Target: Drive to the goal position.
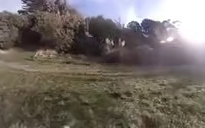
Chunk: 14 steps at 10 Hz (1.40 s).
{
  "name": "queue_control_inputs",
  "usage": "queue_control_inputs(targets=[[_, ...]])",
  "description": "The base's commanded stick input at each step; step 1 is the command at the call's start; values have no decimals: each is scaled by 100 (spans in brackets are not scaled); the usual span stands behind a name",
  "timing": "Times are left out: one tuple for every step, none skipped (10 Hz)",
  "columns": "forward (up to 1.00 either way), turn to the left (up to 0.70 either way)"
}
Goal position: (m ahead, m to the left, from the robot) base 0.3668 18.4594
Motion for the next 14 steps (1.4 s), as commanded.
queue_control_inputs(targets=[[70, -14], [70, -14], [70, -14], [70, -14], [70, -14], [70, -14], [70, -14], [70, -14], [70, -14], [70, -14], [70, -13], [70, -11], [70, 0], [70, 0]])
